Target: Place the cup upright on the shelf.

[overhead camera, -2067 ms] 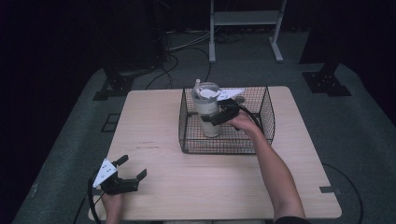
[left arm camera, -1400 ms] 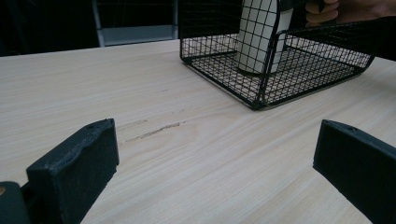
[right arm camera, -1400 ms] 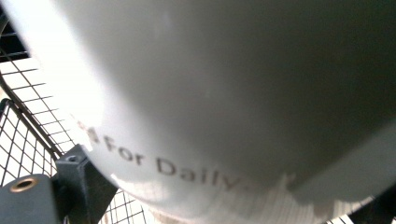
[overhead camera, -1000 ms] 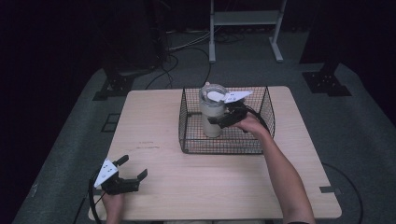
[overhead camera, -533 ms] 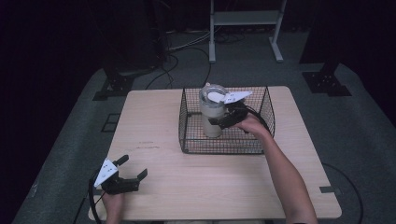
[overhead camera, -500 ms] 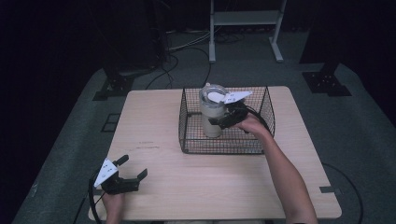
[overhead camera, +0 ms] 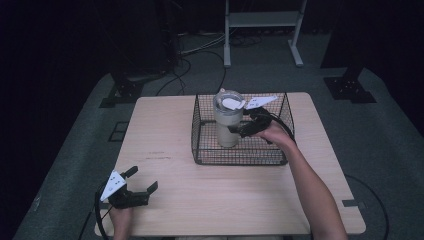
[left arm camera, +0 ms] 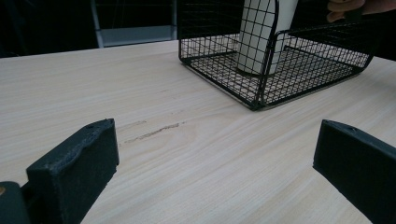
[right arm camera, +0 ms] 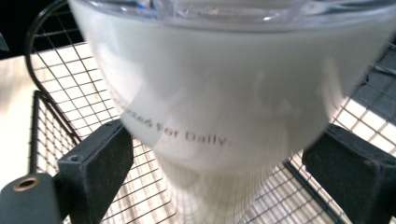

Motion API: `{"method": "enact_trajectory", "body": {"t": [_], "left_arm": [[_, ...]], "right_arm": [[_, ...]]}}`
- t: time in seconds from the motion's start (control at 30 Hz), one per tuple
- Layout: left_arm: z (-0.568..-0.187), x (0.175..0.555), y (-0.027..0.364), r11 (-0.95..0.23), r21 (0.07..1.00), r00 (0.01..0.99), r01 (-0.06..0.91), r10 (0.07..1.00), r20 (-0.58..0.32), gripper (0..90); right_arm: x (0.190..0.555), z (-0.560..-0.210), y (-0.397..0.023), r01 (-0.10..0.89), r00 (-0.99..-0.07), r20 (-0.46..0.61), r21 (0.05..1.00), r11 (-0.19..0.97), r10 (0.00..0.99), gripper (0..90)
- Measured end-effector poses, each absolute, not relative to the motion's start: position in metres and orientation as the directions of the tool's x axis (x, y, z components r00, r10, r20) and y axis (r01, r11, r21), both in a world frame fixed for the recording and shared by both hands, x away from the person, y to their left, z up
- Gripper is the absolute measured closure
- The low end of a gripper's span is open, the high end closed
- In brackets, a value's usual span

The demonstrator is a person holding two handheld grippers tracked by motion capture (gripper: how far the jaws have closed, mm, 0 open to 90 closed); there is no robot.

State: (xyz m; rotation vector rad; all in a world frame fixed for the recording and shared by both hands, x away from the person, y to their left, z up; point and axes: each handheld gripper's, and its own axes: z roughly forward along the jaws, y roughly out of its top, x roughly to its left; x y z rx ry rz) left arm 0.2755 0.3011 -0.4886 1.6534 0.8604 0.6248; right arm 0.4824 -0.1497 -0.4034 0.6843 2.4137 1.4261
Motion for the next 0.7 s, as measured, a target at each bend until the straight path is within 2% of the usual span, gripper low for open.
{"method": "enact_trajectory", "body": {"t": [0.4,0.7], "left_arm": [[-0.489,0.275,0.301,-0.122,0.969,0.596,0.215,0.802,-0.031,0.0],[-0.489,0.275,0.300,-0.127,0.968,0.596,0.216,0.803,-0.028,0.0]], "right_arm": [[0.464,-0.390,-0.166,0.330,-0.826,0.049,0.850,0.410,0.562,8.4],[0.452,-0.379,-0.177,0.332,-0.819,0.037,0.845,0.419,0.573,8.4]]}}
